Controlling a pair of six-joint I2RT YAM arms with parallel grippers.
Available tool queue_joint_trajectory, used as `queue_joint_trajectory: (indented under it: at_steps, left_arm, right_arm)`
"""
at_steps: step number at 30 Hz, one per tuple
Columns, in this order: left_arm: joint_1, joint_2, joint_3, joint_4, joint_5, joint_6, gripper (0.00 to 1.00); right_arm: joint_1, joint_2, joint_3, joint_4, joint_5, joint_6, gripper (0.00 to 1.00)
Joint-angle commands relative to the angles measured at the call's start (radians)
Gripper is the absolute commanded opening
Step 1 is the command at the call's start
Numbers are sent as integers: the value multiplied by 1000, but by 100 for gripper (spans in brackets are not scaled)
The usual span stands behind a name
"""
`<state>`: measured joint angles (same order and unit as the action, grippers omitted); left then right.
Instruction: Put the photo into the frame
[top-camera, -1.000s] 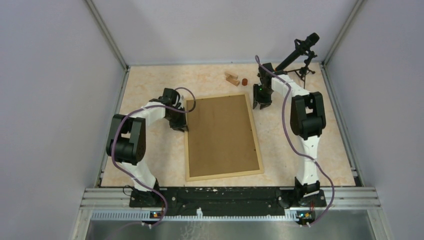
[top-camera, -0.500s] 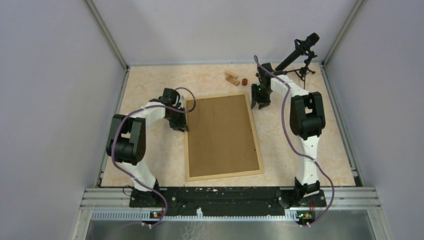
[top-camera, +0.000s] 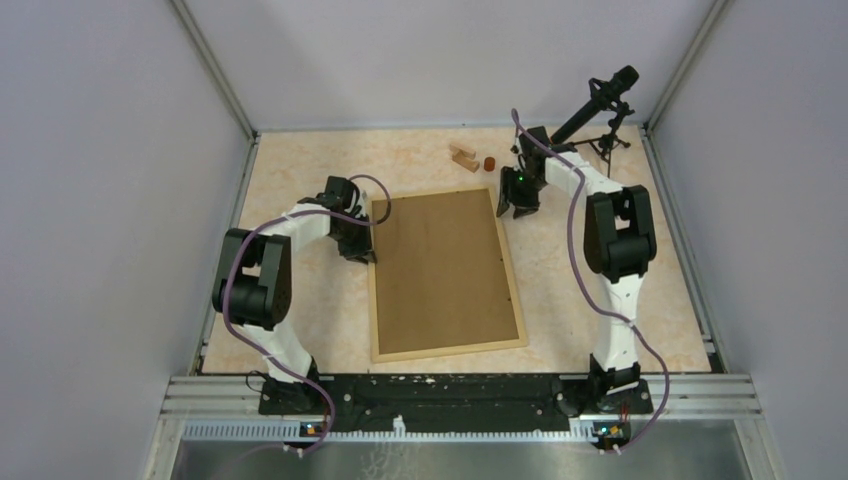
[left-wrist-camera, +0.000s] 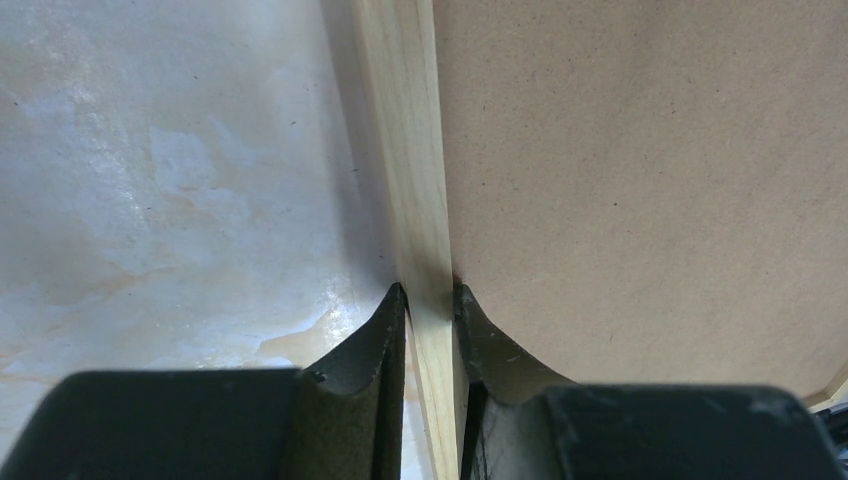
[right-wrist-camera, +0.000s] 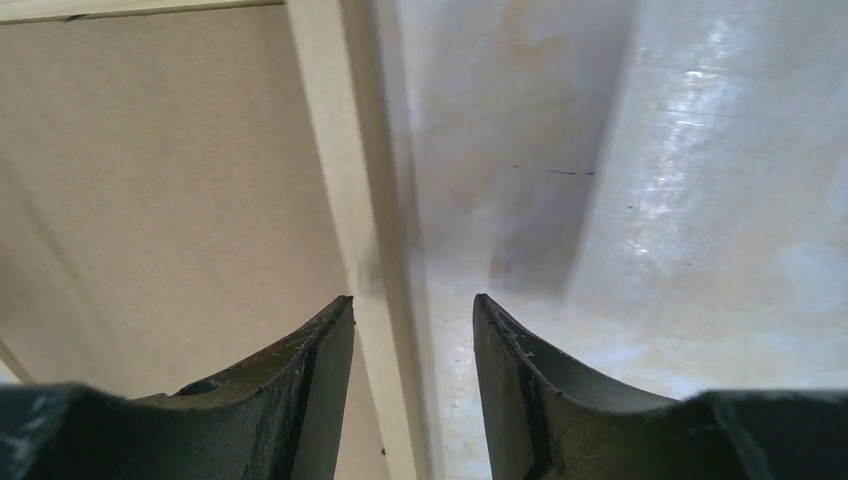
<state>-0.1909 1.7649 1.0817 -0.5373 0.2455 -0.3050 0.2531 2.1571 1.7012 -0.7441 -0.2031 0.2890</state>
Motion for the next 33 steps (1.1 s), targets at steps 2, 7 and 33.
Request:
queue_joint_trajectory:
  at_steps: [2,7,33]
  left_arm:
    - [4,21,-5,3,-48,18,0]
    - [4,18,-5,4,-48,19,0]
    - [3,22,-5,7,-36,18,0]
  right_arm:
    - [12,-63,-2,32,-87,9,48]
    - [21,-23,30,-14,-2,-6,45]
    - [41,70,67,-42,107,-6,41]
